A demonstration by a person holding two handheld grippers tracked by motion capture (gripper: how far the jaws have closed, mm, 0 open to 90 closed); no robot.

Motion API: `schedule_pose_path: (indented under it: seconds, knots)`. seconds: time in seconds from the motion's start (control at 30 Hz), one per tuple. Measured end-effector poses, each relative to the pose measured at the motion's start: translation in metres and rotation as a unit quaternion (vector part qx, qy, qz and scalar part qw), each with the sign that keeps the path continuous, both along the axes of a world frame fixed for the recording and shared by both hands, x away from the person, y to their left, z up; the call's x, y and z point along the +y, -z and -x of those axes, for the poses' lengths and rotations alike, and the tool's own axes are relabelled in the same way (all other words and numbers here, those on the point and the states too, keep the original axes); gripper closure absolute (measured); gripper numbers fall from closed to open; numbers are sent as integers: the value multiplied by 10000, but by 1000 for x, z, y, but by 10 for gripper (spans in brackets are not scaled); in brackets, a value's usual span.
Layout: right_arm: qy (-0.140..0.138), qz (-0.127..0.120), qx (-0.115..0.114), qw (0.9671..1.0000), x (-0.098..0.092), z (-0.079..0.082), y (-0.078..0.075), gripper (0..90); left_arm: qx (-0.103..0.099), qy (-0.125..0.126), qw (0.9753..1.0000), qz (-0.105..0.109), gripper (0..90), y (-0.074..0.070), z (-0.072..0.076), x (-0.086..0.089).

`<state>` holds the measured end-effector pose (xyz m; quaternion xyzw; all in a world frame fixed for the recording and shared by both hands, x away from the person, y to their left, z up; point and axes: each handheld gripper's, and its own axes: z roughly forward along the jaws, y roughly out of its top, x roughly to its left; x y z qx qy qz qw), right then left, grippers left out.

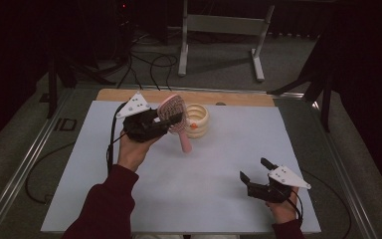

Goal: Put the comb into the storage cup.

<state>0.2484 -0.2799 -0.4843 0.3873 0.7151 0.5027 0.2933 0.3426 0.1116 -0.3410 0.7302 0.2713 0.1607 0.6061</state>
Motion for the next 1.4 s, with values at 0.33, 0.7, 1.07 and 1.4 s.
schedule_pose_path:
  seconds: [0.33,0.7,1.07,1.4]
  knots:
    - [35,68,69,9999,0,-1,4,111,-47,-128,9999,-44,637,-5,-9,-5]
    - [15,13,68,10000,0,-2,4,111,-87,-254,9996,-121,637,-16,-19,-7]
    - [39,-29,55,10000,-1,-1,3,111,-145,-337,9991,-230,638,-25,-33,-17]
    - [35,-59,26,10000,-1,-1,3,111,-237,-498,9973,-478,637,-33,-41,-24]
